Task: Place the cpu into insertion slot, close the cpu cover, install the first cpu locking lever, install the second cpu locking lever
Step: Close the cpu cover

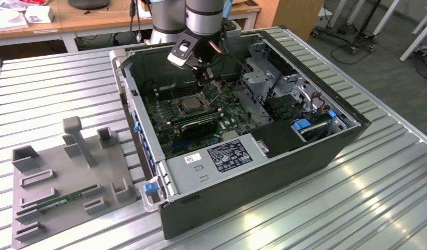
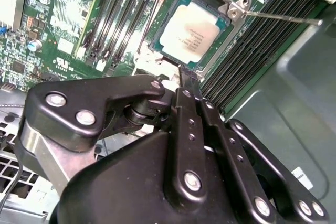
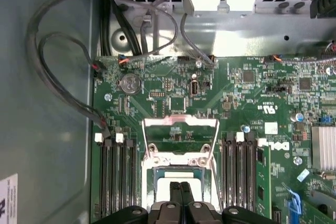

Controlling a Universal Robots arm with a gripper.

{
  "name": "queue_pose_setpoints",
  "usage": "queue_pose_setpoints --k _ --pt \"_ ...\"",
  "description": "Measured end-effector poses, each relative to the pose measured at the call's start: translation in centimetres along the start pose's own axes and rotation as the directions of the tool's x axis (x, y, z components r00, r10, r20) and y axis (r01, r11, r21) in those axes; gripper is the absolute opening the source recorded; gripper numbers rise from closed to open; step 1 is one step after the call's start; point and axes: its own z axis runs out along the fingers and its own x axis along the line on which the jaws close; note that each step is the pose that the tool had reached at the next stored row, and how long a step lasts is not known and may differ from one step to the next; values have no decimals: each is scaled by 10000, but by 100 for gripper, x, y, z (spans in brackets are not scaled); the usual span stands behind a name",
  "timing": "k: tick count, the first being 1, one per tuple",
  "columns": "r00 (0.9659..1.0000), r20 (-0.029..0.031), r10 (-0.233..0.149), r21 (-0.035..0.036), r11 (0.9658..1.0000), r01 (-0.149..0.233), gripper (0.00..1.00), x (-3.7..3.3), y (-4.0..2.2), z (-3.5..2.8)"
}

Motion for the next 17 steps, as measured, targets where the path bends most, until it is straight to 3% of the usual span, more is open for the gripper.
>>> queue_pose_setpoints --k 3,17 --pt "10000 -1 -1 -1 10000 1 11 0 35 2" --pt "10000 -3 1 -1 10000 -1 11 3 40 -64"
